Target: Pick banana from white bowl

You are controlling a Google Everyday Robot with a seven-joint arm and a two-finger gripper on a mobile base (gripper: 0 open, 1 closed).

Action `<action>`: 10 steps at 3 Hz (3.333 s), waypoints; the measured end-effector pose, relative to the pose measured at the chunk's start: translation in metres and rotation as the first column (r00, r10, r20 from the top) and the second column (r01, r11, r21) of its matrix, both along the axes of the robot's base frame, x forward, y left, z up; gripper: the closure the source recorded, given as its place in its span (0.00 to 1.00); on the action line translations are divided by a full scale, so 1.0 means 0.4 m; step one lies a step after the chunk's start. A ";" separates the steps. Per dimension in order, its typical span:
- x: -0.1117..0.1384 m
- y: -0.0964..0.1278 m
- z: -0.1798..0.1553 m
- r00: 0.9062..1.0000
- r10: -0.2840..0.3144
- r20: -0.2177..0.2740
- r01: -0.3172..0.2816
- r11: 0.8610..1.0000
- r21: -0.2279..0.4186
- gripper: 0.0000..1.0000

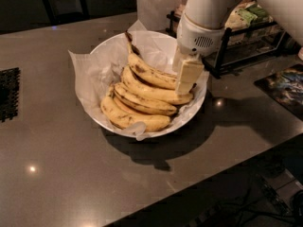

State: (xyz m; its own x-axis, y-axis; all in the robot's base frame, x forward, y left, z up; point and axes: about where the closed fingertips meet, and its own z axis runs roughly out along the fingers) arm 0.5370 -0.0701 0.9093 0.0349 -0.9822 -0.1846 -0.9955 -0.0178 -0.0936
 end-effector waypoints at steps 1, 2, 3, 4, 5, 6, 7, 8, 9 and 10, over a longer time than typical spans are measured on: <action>0.007 -0.009 -0.013 1.000 -0.013 -0.003 0.013 1.000 0.019 0.43; 0.011 -0.013 -0.021 1.000 -0.021 -0.003 0.021 0.999 0.032 0.47; 0.004 -0.010 -0.015 1.000 -0.019 0.014 0.019 0.999 0.029 0.65; 0.004 -0.010 -0.014 1.000 -0.019 0.014 0.018 0.999 0.029 0.89; 0.004 -0.010 -0.014 1.000 -0.019 0.014 0.018 0.999 0.029 1.00; 0.008 0.006 0.012 0.999 0.012 0.042 -0.014 0.998 0.056 1.00; -0.001 0.035 0.076 0.992 0.066 0.103 -0.076 0.992 0.097 1.00; -0.040 0.074 0.155 0.975 0.136 0.178 -0.161 0.978 0.132 1.00; -0.109 0.111 0.236 0.941 0.201 0.271 -0.246 0.958 0.145 1.00; -0.183 0.125 0.277 0.926 0.203 0.318 -0.265 0.951 0.163 1.00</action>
Offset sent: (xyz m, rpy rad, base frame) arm 0.0009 -0.0117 -0.0125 0.0360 0.0213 -0.0311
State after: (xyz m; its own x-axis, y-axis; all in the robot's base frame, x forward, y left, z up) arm 0.4638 -0.0202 1.0203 0.3418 -0.8832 -0.3212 -0.8921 -0.1975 -0.4064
